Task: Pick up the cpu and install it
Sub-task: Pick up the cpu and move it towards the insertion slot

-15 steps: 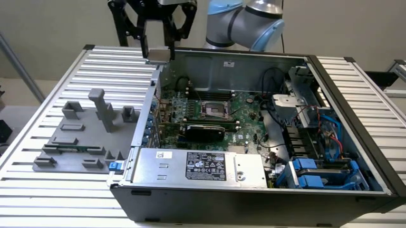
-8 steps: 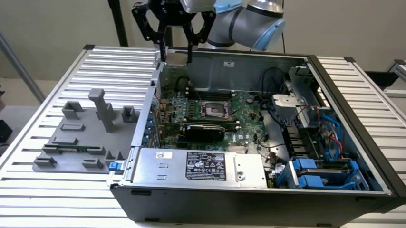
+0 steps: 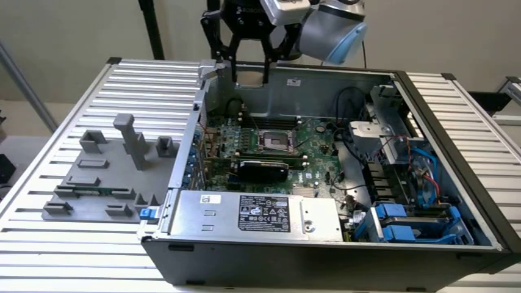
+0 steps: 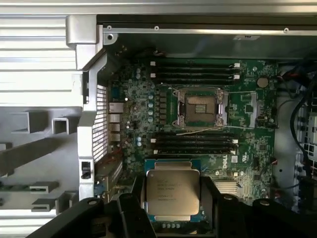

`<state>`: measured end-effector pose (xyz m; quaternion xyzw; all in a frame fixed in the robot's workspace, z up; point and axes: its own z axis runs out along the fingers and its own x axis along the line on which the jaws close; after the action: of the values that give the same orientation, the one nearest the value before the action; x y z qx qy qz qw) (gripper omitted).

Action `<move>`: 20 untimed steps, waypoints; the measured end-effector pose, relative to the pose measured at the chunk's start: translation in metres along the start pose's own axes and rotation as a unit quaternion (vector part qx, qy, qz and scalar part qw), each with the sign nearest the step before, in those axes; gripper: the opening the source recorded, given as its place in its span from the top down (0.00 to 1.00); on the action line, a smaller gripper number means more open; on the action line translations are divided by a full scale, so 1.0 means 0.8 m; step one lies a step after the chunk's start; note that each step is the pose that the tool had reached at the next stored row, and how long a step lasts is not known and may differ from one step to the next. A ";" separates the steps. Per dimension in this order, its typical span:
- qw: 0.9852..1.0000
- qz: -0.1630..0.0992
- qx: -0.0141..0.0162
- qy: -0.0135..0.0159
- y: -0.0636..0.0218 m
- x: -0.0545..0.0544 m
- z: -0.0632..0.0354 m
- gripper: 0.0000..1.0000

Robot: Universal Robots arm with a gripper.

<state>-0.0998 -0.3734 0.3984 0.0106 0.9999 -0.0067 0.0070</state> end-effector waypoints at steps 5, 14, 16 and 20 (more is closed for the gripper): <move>1.000 0.000 0.000 0.000 0.017 -0.024 0.012 0.46; 1.000 0.000 0.000 0.000 0.049 -0.058 0.032 0.46; 1.000 0.000 0.000 0.000 0.056 -0.064 0.037 0.46; 1.000 0.000 0.000 0.000 0.066 -0.071 0.046 0.46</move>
<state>-0.0410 -0.3222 0.3619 0.0107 0.9999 -0.0066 0.0070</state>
